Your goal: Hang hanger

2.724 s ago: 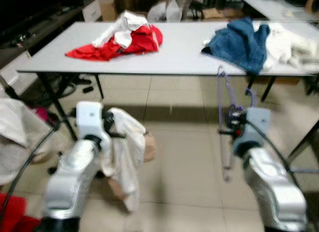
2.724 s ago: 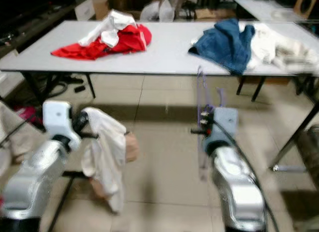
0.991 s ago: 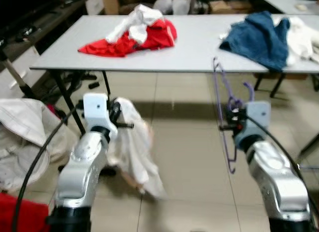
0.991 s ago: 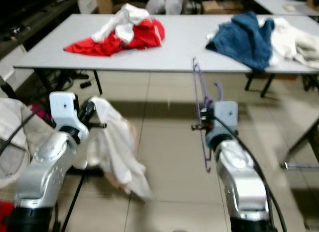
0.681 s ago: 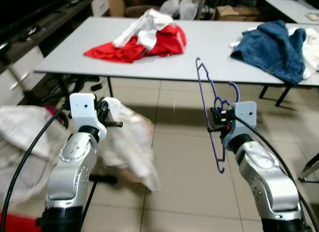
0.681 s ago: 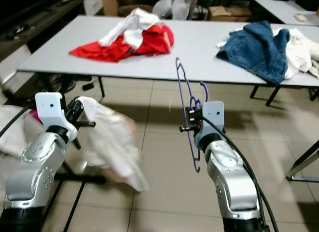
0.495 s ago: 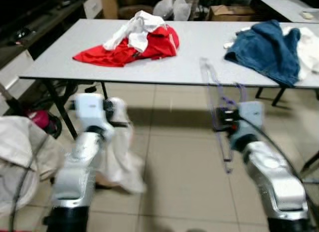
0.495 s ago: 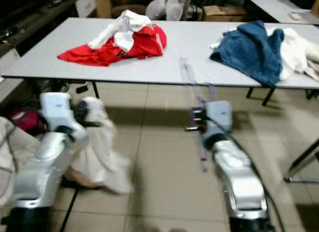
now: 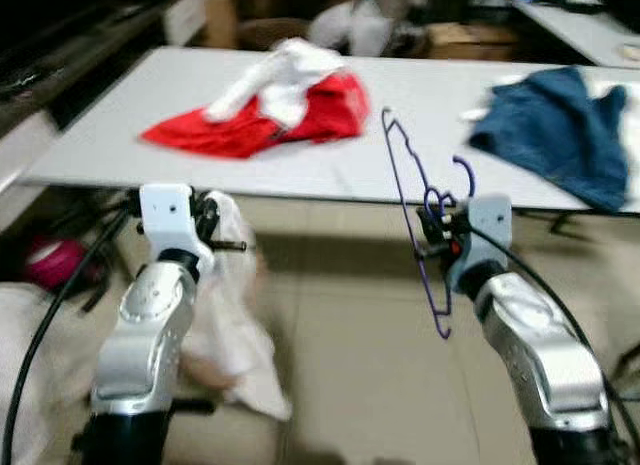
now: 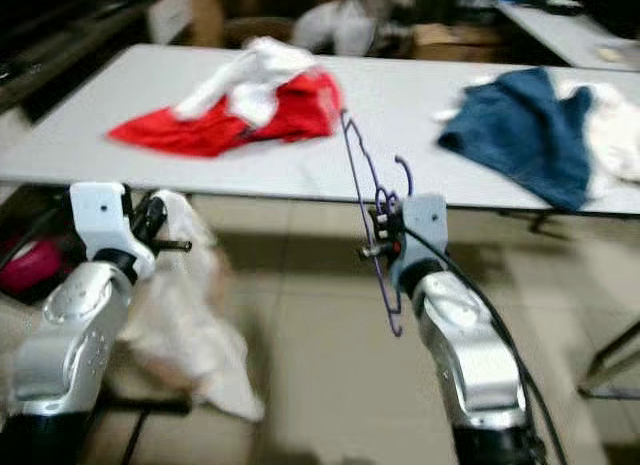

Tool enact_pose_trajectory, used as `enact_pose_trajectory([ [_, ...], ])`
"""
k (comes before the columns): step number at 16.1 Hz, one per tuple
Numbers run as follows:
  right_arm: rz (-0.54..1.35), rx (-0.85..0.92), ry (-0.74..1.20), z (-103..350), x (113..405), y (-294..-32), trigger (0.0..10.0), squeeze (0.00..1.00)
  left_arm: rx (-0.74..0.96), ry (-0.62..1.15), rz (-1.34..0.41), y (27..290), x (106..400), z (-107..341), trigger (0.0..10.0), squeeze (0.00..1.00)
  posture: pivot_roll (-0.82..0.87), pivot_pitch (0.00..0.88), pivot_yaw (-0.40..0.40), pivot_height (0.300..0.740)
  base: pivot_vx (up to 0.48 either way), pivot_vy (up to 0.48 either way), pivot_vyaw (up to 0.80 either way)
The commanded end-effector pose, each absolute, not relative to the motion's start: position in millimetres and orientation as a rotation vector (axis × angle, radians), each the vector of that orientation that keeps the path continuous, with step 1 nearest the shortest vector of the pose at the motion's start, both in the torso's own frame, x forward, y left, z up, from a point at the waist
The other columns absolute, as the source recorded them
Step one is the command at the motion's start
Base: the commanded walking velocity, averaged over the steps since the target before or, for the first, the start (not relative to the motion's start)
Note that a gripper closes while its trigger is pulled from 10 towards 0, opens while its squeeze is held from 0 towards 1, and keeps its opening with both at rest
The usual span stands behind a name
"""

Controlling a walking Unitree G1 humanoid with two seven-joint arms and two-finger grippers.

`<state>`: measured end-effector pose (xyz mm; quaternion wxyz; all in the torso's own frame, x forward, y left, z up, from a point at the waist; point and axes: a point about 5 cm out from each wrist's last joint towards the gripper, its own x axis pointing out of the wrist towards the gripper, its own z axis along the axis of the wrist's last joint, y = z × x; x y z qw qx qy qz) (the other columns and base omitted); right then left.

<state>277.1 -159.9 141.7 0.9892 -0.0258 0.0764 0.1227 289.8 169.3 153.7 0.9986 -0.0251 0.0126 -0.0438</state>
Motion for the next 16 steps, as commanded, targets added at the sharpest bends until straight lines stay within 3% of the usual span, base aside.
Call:
enact_pose_trajectory([
  [1, 0.241, -0.060, 0.142, 145, 277, -166, 10.0, 0.00, -0.030, -0.014, -0.121, 162, 291, 165, 10.0, 0.00, -0.13, 0.000, -0.001, 0.740, 0.439, 0.000, -0.80],
  [4, 0.360, -0.130, 0.120, 154, 276, -174, 10.0, 0.00, -0.020, -0.034, -0.134, 161, 294, 174, 10.0, 0.00, -0.13, 0.000, 0.010, 0.740, 0.436, 0.000, 0.00],
  [9, 0.774, -0.328, 0.198, 179, 249, -201, 10.0, 0.00, -0.009, -0.097, -0.208, 154, 314, 204, 10.0, 0.00, -0.15, 0.000, 0.036, 0.740, 0.439, 0.000, 0.00],
  [16, 1.217, -0.407, 0.306, 212, 221, -200, 10.0, 0.00, 0.047, -0.221, -0.223, 162, 349, 257, 10.0, 0.00, -0.16, 0.000, 0.044, 0.740, 0.438, 0.000, 0.00],
])
